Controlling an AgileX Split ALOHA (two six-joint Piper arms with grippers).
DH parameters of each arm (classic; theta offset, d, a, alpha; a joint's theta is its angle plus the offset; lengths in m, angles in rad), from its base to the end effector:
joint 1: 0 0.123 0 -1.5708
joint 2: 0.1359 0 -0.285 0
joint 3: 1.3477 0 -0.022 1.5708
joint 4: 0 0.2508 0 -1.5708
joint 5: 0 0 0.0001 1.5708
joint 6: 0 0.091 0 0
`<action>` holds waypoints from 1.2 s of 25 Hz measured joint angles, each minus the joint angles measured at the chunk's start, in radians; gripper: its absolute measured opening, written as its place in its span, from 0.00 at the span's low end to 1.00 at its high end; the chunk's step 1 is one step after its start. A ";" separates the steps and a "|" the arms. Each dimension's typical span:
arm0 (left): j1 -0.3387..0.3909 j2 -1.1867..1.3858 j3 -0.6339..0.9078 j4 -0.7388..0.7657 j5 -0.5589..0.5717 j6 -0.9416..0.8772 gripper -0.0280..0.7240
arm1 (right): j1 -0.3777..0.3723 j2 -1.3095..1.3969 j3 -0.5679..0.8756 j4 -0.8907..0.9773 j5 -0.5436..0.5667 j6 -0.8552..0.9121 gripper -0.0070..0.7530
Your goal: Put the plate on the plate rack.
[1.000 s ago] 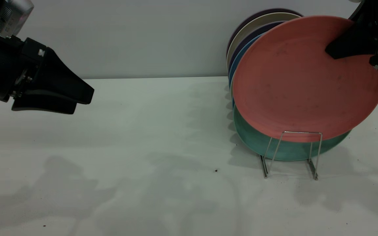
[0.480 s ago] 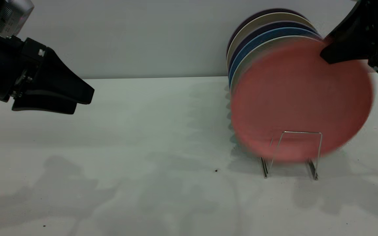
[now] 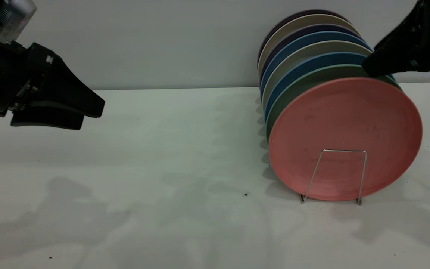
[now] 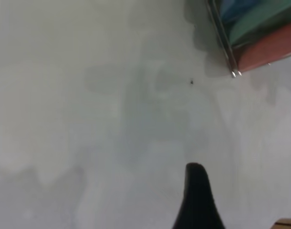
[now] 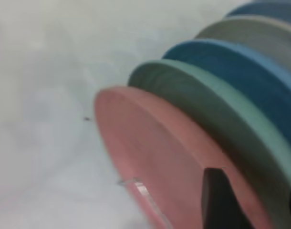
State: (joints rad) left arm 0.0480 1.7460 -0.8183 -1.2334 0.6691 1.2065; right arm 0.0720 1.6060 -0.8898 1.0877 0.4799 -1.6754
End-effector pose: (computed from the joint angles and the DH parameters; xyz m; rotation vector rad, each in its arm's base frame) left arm 0.3068 -0.0387 0.1565 0.2083 2.5321 -0.7857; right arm 0.3145 0.0601 0.2108 -0.9886 2.1345 0.2403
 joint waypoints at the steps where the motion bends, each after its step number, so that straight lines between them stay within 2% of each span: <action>1: 0.000 -0.001 0.000 0.000 -0.015 -0.014 0.78 | 0.000 -0.004 0.000 -0.023 0.018 0.089 0.50; 4: 0.000 -0.012 0.000 0.033 -0.062 -0.073 0.78 | 0.000 -0.027 0.000 -0.126 0.082 0.393 0.50; 7: 0.000 -0.038 -0.003 0.140 -0.106 -0.187 0.78 | 0.000 -0.060 -0.012 -0.280 0.157 0.720 0.50; 10: 0.000 -0.070 -0.035 0.356 -0.098 -0.389 0.78 | 0.000 -0.090 -0.048 -0.480 0.261 1.011 0.50; 14: 0.000 -0.118 -0.106 0.722 0.026 -0.739 0.78 | 0.000 -0.116 -0.084 -0.738 0.401 1.293 0.50; 17: 0.000 -0.168 -0.131 0.969 0.123 -0.926 0.78 | 0.000 -0.154 -0.084 -0.879 0.479 1.401 0.50; 19: 0.000 -0.218 -0.131 1.043 0.167 -0.988 0.78 | 0.000 -0.199 -0.084 -0.944 0.518 1.450 0.50; 25: 0.000 -0.470 -0.133 1.081 0.254 -1.017 0.78 | 0.000 -0.402 -0.077 -0.984 0.652 1.485 0.50; 30: 0.000 -0.704 -0.080 1.081 0.307 -1.022 0.78 | 0.000 -0.640 -0.016 -0.980 0.737 1.486 0.50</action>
State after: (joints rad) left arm 0.0480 1.0421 -0.8979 -0.1528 0.9759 0.1848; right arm 0.0720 0.9658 -0.9056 0.1081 1.2171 -0.1891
